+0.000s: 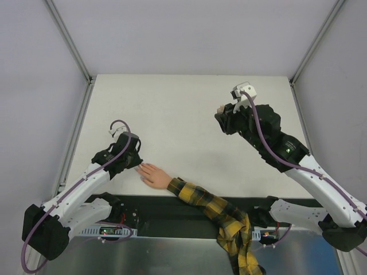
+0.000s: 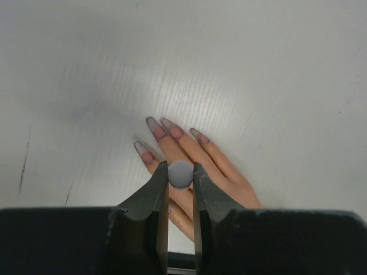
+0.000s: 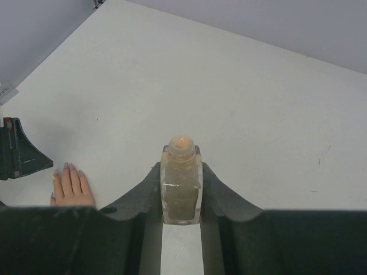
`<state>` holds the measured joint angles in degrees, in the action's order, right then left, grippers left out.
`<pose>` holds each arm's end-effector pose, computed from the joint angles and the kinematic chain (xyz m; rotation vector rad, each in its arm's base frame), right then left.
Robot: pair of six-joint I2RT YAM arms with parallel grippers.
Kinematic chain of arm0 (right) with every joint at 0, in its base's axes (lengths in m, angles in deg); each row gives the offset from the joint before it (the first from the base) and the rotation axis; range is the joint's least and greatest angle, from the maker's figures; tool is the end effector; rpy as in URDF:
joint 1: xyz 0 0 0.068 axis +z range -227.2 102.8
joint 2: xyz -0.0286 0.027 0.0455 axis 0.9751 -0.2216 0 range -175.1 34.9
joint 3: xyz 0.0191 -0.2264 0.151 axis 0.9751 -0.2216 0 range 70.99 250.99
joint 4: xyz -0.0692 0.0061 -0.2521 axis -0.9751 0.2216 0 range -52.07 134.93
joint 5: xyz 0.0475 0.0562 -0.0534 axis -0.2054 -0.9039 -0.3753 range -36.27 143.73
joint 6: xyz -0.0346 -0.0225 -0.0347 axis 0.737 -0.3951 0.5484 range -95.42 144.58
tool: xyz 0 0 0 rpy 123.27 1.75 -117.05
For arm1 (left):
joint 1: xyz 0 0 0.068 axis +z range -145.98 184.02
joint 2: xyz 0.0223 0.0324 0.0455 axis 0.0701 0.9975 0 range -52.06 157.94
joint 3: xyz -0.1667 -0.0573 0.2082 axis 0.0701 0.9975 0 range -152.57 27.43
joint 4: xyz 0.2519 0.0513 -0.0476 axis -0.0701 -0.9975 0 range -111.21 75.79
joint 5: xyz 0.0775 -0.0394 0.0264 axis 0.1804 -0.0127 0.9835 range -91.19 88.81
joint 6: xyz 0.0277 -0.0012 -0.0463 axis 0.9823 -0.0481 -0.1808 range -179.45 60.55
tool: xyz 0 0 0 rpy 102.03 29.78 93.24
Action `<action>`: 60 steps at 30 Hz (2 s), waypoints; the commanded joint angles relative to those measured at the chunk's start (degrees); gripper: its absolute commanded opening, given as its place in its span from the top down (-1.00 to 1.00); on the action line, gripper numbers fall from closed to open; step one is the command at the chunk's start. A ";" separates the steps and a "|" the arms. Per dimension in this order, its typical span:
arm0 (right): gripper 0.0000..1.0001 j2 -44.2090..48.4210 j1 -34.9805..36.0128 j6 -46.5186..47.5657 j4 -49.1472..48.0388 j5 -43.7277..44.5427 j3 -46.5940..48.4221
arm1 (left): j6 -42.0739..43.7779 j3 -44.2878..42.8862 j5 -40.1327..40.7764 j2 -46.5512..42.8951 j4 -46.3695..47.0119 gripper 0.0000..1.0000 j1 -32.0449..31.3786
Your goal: Paint the nails
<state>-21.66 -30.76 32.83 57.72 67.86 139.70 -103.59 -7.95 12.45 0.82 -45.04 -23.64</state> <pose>0.1503 0.1455 0.4296 -0.6167 1.5932 0.2870 0.1673 -0.0782 0.2263 -0.4526 2.3619 -0.3034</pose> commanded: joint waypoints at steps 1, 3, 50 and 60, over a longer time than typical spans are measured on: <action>1.00 -3.64 -0.29 1.50 3.23 1.87 8.19 | -0.08 -1.88 7.96 -1.74 1.56 1.00 0.33; 0.99 -4.00 -0.47 1.51 3.41 0.99 8.55 | -0.59 -3.29 8.76 -0.77 0.60 1.00 0.41; 1.00 -9.80 -8.90 0.89 6.05 -10.26 11.54 | -5.26 -8.22 3.49 17.43 1.91 1.00 4.72; 1.00 -9.71 -9.43 0.80 6.14 -10.44 11.36 | -4.47 -8.13 2.61 18.92 2.62 1.00 5.07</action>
<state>-31.49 -39.64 34.06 64.85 57.96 148.57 -108.27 -14.53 15.73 19.47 -42.64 -19.49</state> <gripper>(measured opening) 0.274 0.132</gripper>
